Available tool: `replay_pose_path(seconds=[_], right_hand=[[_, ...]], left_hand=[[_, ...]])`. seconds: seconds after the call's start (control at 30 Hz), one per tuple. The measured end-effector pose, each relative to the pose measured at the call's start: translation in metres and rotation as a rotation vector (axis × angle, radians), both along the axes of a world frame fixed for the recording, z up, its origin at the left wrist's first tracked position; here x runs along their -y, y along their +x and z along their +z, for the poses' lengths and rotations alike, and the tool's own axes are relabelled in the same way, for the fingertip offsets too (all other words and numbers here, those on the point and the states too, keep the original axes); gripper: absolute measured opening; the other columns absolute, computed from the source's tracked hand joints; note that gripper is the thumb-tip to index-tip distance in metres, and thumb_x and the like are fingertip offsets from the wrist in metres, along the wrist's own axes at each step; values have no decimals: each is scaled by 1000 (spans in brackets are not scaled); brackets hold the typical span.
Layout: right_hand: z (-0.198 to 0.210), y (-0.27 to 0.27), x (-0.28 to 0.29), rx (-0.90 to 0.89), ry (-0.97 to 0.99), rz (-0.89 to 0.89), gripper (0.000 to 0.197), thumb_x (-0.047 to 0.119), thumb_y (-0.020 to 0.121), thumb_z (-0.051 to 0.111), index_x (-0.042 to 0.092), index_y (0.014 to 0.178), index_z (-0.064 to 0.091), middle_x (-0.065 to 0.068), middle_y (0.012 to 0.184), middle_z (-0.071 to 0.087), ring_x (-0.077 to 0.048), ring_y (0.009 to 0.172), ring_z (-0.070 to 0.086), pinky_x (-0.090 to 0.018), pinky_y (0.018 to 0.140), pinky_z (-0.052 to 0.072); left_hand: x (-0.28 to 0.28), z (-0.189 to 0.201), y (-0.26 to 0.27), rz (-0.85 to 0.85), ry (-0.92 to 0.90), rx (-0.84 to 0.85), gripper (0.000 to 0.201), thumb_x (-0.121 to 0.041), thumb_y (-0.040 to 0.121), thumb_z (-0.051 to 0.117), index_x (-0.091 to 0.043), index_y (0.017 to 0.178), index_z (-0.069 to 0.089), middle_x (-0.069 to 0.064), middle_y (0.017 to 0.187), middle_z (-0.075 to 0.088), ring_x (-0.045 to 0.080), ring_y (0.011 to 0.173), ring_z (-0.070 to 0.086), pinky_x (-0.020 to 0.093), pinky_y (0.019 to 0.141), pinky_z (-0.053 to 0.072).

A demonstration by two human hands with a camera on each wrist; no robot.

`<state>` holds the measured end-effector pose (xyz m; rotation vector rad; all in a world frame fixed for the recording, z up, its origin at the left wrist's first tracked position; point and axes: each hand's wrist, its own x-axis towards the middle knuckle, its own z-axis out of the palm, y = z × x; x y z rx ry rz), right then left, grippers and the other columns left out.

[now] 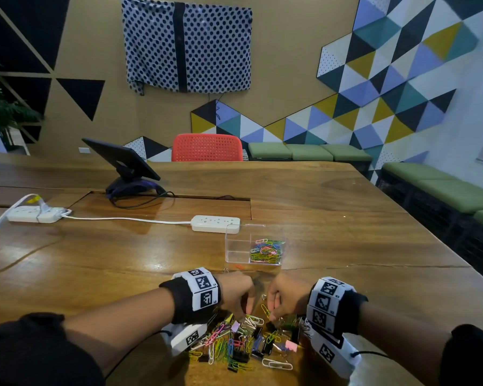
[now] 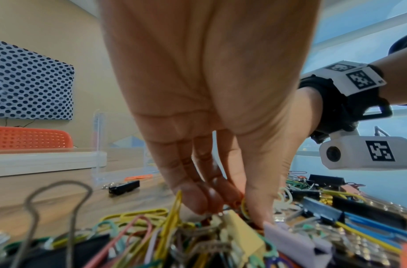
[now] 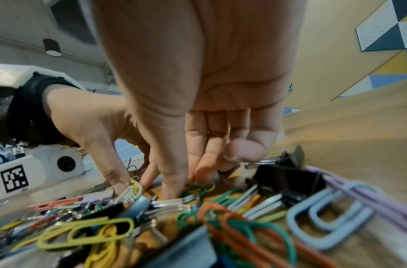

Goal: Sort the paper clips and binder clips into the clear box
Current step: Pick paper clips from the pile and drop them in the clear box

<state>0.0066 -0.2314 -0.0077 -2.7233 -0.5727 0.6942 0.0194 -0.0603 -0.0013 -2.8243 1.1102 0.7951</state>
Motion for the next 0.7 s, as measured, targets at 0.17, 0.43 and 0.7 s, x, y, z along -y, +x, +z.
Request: replay_pose_path(seconds=[0.17, 0.43, 0.7], right_hand=[[1, -5, -2, 3, -33, 4, 17, 17, 81, 68, 5, 94, 70, 4, 77, 66, -4, 62, 52, -20, 63, 42], [2, -6, 0, 44, -26, -13, 16, 14, 81, 66, 7, 95, 69, -7, 100, 72, -7, 71, 56, -21, 71, 48], [17, 5, 5, 67, 19, -47, 14, 6, 79, 63, 16, 89, 67, 9, 78, 63, 5, 58, 55, -8, 54, 44]], left_hand=[[1, 2, -1, -16, -7, 29, 20, -23, 77, 73, -14, 96, 71, 11, 96, 72, 30, 89, 66, 40, 85, 53], [5, 2, -4, -39, -43, 55, 23, -15, 78, 72, -10, 100, 69, 9, 107, 68, 26, 98, 62, 30, 80, 46], [8, 5, -4, -26, -65, 44, 26, -12, 78, 72, -7, 103, 67, 10, 109, 67, 26, 100, 61, 23, 74, 40]])
